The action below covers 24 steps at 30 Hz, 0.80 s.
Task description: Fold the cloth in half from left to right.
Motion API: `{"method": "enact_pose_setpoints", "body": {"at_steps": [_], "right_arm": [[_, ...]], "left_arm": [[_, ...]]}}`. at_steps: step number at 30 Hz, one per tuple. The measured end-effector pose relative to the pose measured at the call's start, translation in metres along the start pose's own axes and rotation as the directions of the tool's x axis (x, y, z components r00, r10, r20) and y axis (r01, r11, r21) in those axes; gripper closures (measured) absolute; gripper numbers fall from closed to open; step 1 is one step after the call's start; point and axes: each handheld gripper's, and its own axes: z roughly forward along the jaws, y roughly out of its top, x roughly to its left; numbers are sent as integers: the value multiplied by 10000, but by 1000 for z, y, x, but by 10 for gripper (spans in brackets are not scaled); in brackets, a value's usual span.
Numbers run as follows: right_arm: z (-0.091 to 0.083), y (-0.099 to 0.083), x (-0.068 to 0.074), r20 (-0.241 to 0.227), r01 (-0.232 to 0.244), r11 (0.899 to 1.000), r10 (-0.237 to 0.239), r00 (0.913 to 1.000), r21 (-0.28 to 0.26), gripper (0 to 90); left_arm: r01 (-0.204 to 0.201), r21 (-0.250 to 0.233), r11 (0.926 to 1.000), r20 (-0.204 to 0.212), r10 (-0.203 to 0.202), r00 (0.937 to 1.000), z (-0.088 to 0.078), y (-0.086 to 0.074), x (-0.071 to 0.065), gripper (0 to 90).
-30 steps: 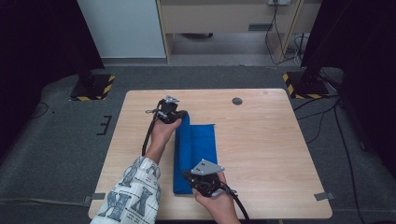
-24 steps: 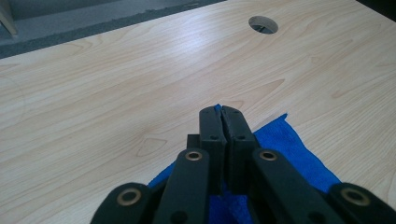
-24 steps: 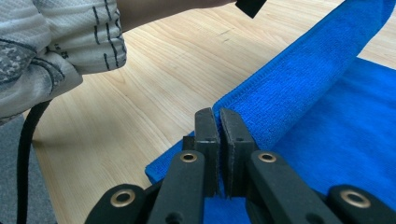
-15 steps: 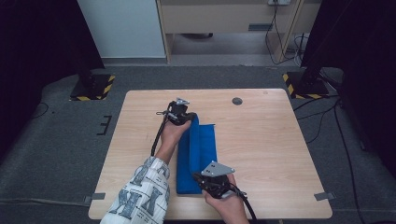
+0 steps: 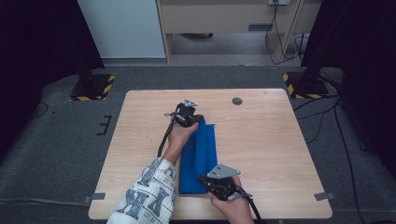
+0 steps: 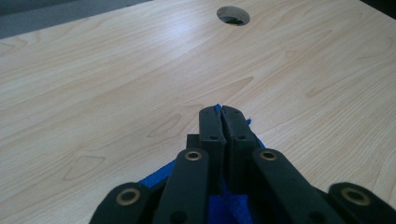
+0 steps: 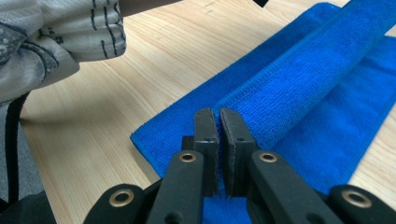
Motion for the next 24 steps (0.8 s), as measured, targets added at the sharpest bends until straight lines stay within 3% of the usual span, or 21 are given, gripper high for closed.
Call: {"method": "enact_pose_setpoints", "body": {"at_steps": [5,12,19,24], "right_arm": [[-3,-5,-3,19,-128,9999,128,9999,31,859],[-3,-13,-12,129,-344,9993,343,9993,109,859],[-1,-12,-12,43,-389,9992,389,9992,73,858],[-3,-14,-15,111,-432,9988,430,9990,208,850]], "left_arm": [[-35,84,10000,104,34,9999,6,-2,-3,873],[-25,107,9999,-43,25,10000,10,-2,-4,874],[-61,105,9999,-247,64,9997,8,-1,-1,875],[-66,225,9997,-114,68,9999,13,-3,-4,874]]}}
